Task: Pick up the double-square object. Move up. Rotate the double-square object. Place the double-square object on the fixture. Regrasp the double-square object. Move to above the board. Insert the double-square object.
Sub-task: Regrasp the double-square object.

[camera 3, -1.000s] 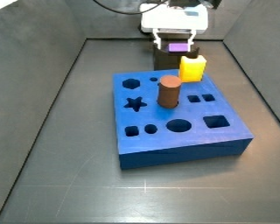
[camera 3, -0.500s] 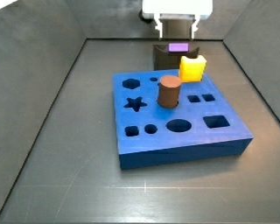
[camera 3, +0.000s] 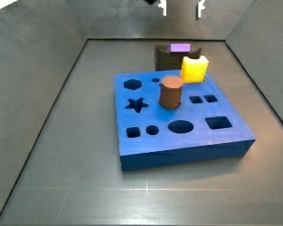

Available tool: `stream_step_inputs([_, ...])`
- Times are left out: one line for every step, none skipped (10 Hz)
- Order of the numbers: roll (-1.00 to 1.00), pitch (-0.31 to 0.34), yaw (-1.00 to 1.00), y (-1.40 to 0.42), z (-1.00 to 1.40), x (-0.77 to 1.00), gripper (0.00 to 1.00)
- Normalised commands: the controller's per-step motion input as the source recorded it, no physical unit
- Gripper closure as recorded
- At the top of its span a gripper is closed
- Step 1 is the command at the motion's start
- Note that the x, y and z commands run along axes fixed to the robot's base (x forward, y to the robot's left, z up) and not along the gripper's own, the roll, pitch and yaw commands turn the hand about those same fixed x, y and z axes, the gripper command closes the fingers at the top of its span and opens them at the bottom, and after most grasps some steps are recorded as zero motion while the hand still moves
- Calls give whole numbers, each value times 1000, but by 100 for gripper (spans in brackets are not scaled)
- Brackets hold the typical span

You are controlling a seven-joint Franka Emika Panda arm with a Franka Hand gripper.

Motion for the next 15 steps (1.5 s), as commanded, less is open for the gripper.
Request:
stream_step_inputs([1000,57,18,-1000,796,-92,0])
stream_step_inputs([1000,50,17,-1000,773,-105,0])
stream_step_inputs([1000,36,16,-1000,658,-144,0])
stream_step_inputs([1000,34,16,-958,561,-139,0])
stream_step_inputs([1000,30,15,-758,286,-94,0])
stream_step_inputs([1000,27,15,-597,114,-63,0])
stream_step_inputs([1000,25,15,-354,57,-40,0])
stream_step_inputs([1000,23,15,-224,56,-43,0])
stream_step_inputs([1000,18,16,-33,39,-50,0])
stream_step_inputs([1000,13,16,-32,22,-48,0])
stream_step_inputs([1000,6,17,-40,15,-47,0])
stream_step_inputs([1000,2,17,-34,13,-46,0])
stream_step_inputs([1000,-6,19,-29,8,-44,0])
stream_step_inputs([1000,-12,20,-25,11,-40,0])
stream_step_inputs([1000,-18,21,-23,6,-33,0])
